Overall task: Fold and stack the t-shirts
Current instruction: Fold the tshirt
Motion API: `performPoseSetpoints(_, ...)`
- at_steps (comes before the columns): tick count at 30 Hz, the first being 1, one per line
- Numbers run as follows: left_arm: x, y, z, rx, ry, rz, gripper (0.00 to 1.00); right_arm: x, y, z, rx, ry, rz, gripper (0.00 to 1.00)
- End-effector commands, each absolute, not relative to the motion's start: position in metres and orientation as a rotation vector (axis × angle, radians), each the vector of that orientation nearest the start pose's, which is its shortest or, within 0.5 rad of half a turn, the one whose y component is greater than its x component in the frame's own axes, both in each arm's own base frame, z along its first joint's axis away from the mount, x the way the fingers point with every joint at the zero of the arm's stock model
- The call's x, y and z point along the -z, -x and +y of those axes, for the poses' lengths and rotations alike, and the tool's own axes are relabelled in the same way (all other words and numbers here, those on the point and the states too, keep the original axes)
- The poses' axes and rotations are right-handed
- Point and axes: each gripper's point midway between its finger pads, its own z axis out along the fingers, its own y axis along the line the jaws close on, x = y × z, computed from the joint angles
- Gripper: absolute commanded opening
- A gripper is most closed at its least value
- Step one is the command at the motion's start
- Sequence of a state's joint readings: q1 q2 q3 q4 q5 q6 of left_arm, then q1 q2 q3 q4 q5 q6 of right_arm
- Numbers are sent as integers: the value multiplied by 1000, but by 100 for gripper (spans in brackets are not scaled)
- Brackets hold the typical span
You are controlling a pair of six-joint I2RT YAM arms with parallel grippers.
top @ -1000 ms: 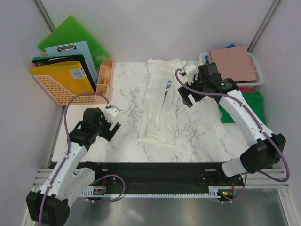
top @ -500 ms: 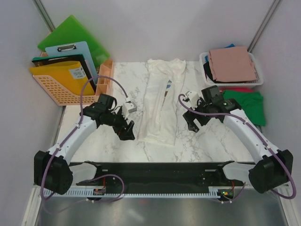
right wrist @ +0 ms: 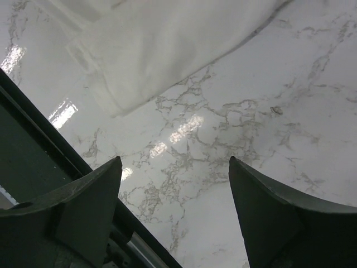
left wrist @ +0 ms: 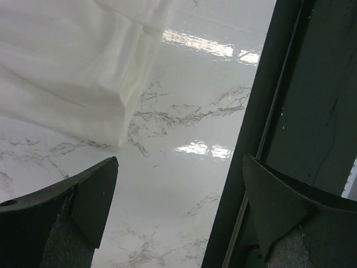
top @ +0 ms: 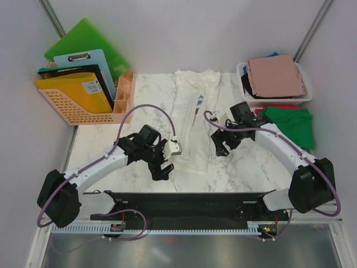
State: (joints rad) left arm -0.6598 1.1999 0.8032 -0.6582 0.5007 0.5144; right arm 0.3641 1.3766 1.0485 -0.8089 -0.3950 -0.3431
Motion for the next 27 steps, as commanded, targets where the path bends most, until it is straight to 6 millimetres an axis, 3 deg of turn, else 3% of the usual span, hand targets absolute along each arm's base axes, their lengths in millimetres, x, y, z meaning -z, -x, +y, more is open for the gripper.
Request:
performPoseSetpoints(1, -87, -191, -220, 609, -1558, 2013, 100, -137, -254, 190, -626, 1142, 2327, 85)
performPoseSetpoints(3, -90, -204, -218, 562, -1505, 2003, 100, -141, -245, 214, -609, 1248, 2267, 89)
performPoseSetpoints(6, -103, -226, -199, 473, -1387, 2001, 100, -148, -234, 253, -627, 1398, 2164, 91)
performPoseSetpoints(10, -114, -247, -160, 284, -1236, 2018, 100, -131, -235, 294, -569, 1469, 2094, 89)
performPoseSetpoints(13, -113, -250, -136, 243, -1150, 2054, 100, -120, -238, 318, -555, 1483, 2056, 86)
performPoseSetpoints(19, -107, -246, -107, 190, -1045, 2091, 100, -91, -225, 343, -495, 1573, 2001, 84)
performPoseSetpoints(27, -125, -249, -104, 168, -1026, 2074, 100, -42, -224, 359, -464, 1614, 2044, 80)
